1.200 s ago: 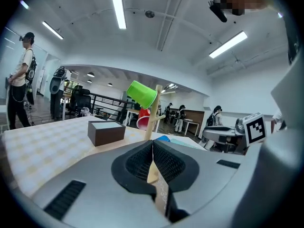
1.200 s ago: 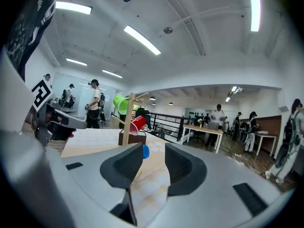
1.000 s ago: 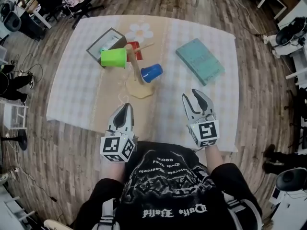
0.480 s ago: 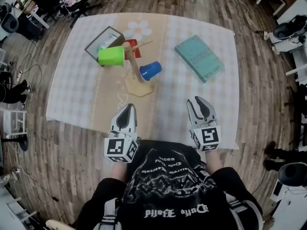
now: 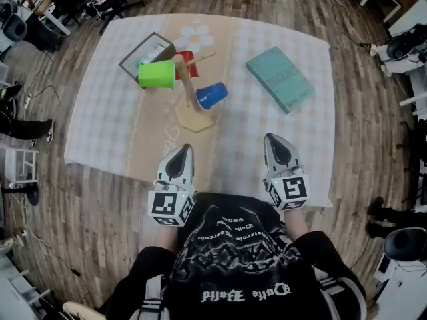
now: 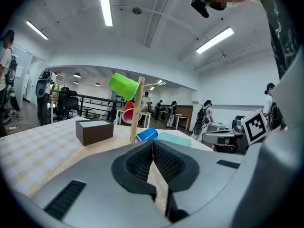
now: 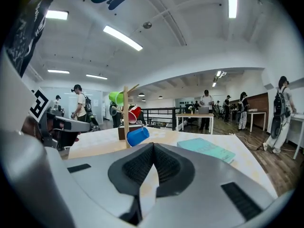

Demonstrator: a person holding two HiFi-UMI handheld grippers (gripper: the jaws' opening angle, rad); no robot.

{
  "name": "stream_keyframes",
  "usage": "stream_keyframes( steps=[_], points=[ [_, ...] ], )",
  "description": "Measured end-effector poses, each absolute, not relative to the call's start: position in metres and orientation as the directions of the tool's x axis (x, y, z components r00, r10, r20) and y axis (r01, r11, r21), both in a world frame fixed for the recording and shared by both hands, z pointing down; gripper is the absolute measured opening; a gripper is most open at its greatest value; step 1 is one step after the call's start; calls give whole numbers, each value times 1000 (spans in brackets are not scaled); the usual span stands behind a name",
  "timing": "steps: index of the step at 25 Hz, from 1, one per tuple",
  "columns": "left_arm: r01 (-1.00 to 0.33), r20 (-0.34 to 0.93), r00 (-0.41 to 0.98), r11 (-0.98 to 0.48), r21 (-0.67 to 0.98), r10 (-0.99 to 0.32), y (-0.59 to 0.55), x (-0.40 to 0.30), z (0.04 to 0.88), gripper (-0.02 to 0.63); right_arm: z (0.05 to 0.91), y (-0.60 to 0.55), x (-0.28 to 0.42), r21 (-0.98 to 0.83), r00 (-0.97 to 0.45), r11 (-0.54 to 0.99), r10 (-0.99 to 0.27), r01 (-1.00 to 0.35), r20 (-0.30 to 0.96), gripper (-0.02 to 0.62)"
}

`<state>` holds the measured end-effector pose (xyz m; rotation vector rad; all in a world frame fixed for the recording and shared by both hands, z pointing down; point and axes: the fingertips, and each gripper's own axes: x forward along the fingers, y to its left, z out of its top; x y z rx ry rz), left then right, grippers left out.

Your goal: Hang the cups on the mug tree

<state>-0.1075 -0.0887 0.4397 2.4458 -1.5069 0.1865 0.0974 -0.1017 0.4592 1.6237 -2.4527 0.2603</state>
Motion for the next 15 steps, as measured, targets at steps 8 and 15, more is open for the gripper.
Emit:
stream_keyframes(
  steps=[8, 15],
  points=[
    [-890, 229, 454, -424, 167, -861, -92, -108, 439, 20, 457, -106, 97, -36, -372, 376, -894, -926, 250, 8],
    [-893, 246, 448, -422, 155, -859, -95, -108, 443, 20, 460, -109, 95, -19, -372, 380, -892, -925, 257, 8]
  ],
)
